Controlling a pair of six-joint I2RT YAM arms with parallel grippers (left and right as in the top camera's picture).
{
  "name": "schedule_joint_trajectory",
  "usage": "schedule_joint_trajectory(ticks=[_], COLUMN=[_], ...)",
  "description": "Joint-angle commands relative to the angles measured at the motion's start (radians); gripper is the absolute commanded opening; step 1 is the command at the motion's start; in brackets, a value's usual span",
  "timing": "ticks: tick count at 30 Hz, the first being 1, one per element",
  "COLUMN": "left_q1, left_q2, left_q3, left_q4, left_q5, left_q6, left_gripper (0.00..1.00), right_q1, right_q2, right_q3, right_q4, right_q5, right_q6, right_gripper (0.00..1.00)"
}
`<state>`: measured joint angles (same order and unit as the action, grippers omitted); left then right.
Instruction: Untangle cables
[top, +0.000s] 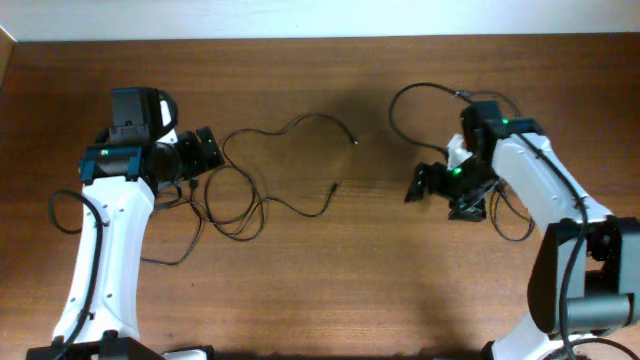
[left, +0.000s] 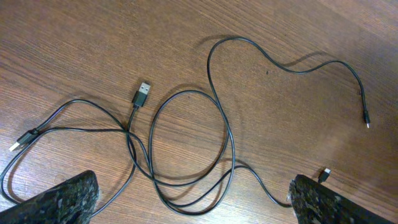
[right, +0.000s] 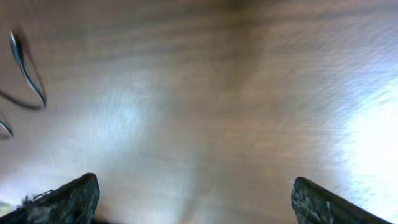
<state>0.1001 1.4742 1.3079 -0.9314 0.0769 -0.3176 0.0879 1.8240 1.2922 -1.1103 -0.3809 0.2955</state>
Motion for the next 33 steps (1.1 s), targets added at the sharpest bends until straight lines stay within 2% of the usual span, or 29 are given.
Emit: schedule_joint_trajectory(ticks=[1, 3, 4, 5, 14, 16, 17, 19, 20, 21, 22, 23, 25, 26, 27, 29, 30, 33], left_q1=[0.001, 0.001, 0.001, 0.001, 0.0, 0.001, 0.001, 0.0, 0.0, 0.0, 0.0, 0.0, -0.015, -0.033, -0.056, -0.087, -0.133, -0.2], left_q2=[-0.014, -0.014, -0.014, -0.014, -0.014, -0.014, -0.014, -0.007, -0.001, 0.014, 0.024, 0.032, 0.062, 0.082, 0.113, 0.158, 0.239, 0.333], left_q3=[-0.004, -0.004, -0.004, -0.004, -0.004, -0.004, -0.004, -0.004, -0.004, -0.008, -0.013, -0.019, -0.039, -0.047, -0.049, -0.049, -0.049, -0.049], left_q4=[0.002, 0.043, 0.142, 0.177, 0.183, 0.183, 0.18, 0.119, 0.081, 0.03, 0.002, -0.018, -0.027, -0.019, -0.013, -0.001, 0.042, 0.112], left_q5=[-0.006, -0.011, -0.011, -0.015, -0.01, 0.058, 0.104, 0.129, 0.129, 0.129, 0.128, 0.128, 0.133, 0.131, 0.099, 0.042, 0.035, 0.034], left_q6=[0.005, 0.005, 0.005, 0.005, -0.001, -0.003, -0.002, -0.002, -0.003, 0.008, 0.043, 0.048, 0.047, 0.047, 0.047, 0.046, 0.046, 0.046], left_gripper=[0.99, 0.99, 0.99, 0.99, 0.99, 0.99, 0.99, 0.99, 0.99, 0.69, 0.06, 0.0, 0.06, 0.17, 0.41, 0.48, 0.5, 0.52], right_q1=[0.092, 0.134, 0.161, 0.172, 0.286, 0.288, 0.288, 0.291, 0.293, 0.293, 0.293, 0.293, 0.293, 0.293, 0.293, 0.293, 0.293, 0.293], right_q2=[-0.011, -0.011, -0.011, -0.011, -0.011, -0.011, -0.011, -0.011, -0.011, -0.011, -0.011, -0.011, -0.011, -0.011, -0.011, -0.01, -0.01, -0.01], right_q3=[0.008, 0.008, 0.008, 0.008, 0.008, 0.008, 0.008, 0.008, 0.008, 0.008, 0.008, 0.008, 0.008, 0.008, 0.008, 0.008, 0.008, 0.008], right_q4=[-0.008, 0.012, 0.03, 0.037, 0.123, 0.139, 0.139, 0.145, 0.151, 0.161, 0.169, 0.183, 0.207, 0.211, 0.21, 0.208, 0.202, 0.203], right_q5=[-0.01, -0.009, -0.009, -0.009, -0.008, -0.009, -0.008, -0.008, -0.008, -0.008, -0.008, -0.008, -0.008, -0.008, -0.008, -0.008, -0.007, 0.0], right_q6=[0.003, 0.014, 0.045, 0.064, 0.076, 0.077, 0.076, 0.077, 0.077, 0.077, 0.077, 0.077, 0.077, 0.077, 0.077, 0.076, 0.076, 0.076], right_gripper=[0.99, 0.99, 0.99, 0.99, 0.99, 0.99, 0.94, 0.57, 0.44, 0.15, 0.04, 0.04, 0.12, 0.2, 0.25, 0.3, 0.43, 0.47])
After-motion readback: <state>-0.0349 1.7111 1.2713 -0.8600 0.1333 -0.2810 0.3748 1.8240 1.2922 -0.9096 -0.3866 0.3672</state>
